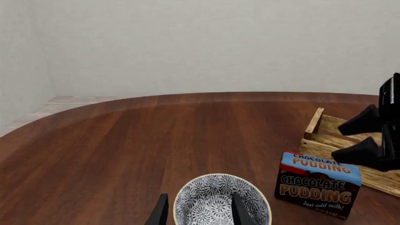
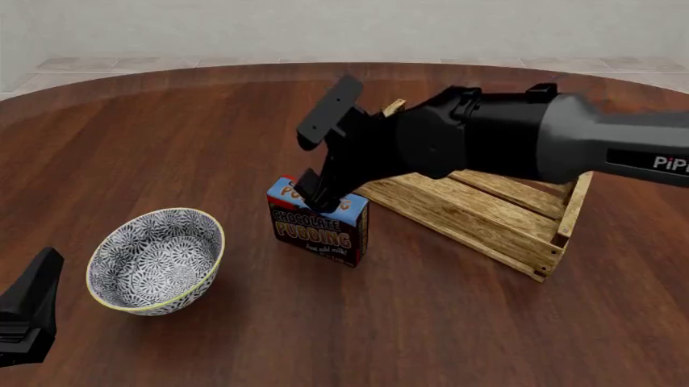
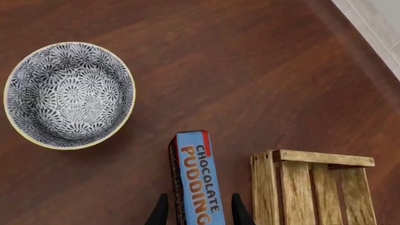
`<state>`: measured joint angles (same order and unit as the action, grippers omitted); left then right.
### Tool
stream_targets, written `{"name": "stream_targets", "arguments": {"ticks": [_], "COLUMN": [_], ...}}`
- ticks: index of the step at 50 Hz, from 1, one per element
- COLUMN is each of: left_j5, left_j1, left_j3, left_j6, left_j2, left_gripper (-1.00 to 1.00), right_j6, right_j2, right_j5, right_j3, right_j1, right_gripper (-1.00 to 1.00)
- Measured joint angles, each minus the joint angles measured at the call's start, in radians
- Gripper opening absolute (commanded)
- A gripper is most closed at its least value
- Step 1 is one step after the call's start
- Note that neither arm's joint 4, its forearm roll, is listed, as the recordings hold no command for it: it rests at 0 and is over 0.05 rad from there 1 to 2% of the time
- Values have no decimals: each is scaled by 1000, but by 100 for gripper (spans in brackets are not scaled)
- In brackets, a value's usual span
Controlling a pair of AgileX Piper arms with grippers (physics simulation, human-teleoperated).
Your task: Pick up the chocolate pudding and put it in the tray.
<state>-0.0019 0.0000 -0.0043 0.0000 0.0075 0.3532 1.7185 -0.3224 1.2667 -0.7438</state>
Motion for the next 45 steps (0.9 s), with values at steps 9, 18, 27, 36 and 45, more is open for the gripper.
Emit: {"name": "stream_targets", "arguments": {"ticks": [9,18,27,36,45], "left_j5": [0,0,0,0,0], "left_j1": [0,0,0,0,0], "left_j3": [0,0,0,0,0], "left_j6": [0,0,0,0,0], "left_j2": [0,0,0,0,0], "left_gripper": [100,100,100,100,100], "right_j6": [-2,-6,-10,-13,-17], "right_j2": [3,7,14,20,27], "right_j5": [6,15,25,34,41], "right_j3": [-8,-16,-25,-32,-37], "right_j1": [4,9,12,19,20], "right_gripper": [100,100,100,100,100]}}
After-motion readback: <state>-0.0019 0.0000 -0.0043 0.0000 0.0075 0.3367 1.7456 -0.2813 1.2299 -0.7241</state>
